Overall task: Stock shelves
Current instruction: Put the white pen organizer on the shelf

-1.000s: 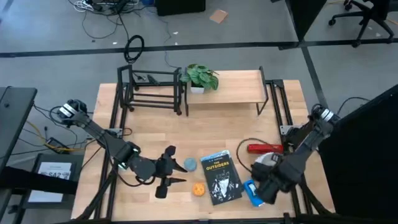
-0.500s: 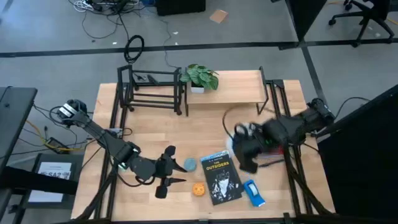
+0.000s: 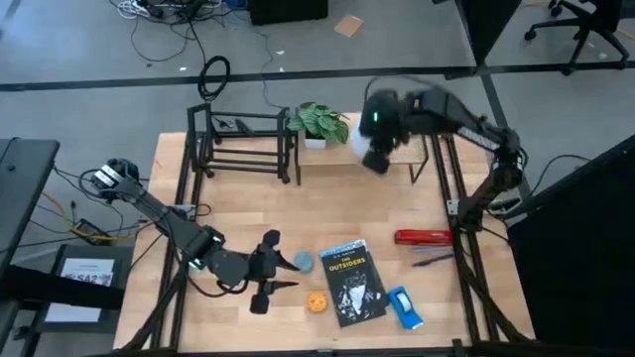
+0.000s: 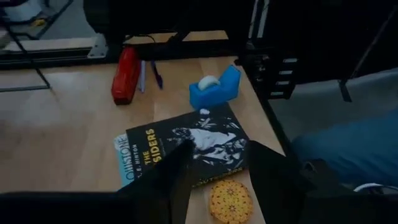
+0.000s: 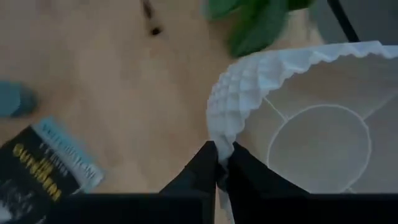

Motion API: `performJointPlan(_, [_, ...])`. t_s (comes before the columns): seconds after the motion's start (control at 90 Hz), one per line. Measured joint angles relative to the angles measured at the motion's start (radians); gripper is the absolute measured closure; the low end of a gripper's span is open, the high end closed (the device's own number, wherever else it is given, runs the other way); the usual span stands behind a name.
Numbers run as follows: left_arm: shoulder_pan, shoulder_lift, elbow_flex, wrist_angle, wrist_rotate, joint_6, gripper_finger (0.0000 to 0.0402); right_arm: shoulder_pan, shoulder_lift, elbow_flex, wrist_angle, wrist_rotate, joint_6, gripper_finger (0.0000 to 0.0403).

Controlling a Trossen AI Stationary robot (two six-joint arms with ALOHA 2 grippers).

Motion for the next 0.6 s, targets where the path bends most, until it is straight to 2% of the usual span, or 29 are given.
performJointPlan(0.189, [0.016, 0.0, 0.0, 0.005, -0.002, 0.0, 0.0271, -0.091, 0.084, 0.063, 0.009, -0.11, -0.094, 0.0403])
performJointPlan(0.4, [0.037, 0.0, 0.0, 0.009, -0.002, -0.001, 0.0271, -0.102, 0.245, 0.25, -0.099, -0.087, -0.145, 0.0402])
performJointPlan(0.6, [0.037, 0.0, 0.0, 0.02, -0.001, -0.001, 0.0271, -0.107, 0.278, 0.294, -0.097, -0.11, -0.162, 0.0403])
